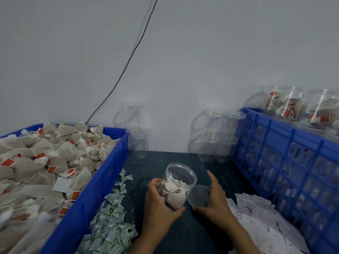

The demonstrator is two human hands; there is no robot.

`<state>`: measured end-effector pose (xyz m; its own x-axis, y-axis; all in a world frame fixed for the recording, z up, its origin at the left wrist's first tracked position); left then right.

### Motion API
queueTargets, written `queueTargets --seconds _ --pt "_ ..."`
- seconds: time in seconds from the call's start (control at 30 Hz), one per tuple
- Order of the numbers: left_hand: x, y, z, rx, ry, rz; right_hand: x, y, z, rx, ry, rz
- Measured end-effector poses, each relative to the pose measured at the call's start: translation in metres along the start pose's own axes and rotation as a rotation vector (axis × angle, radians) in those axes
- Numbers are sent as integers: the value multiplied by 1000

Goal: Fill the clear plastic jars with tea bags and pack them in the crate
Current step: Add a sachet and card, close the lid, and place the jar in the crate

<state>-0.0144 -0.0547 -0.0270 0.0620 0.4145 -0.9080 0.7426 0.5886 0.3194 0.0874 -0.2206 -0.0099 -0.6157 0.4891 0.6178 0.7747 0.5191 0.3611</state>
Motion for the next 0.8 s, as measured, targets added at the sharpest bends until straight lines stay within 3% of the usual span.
queueTargets --seconds 0.2,0.5,0.8 --pt "-3 1 -2 37 -47 25 15 -3 -30 -115 375 -125" --pt "-14 -7 1 184 -95 26 29 1 -36 -377 1122 37" --pt "-22 -9 0 324 -104 57 45 -12 -29 -259 768 -87"
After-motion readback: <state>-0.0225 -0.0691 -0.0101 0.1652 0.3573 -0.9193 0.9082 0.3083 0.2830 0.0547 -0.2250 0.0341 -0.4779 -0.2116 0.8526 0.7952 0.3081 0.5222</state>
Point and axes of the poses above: each hand's wrist, its own y-axis towards the middle knuckle, its own z-axis out of the palm, x = y × z, the point moved 4 cm from there along y, towards the middle knuckle, and after that the axes turned 8 degrees about -z, right-handed, at the moved point
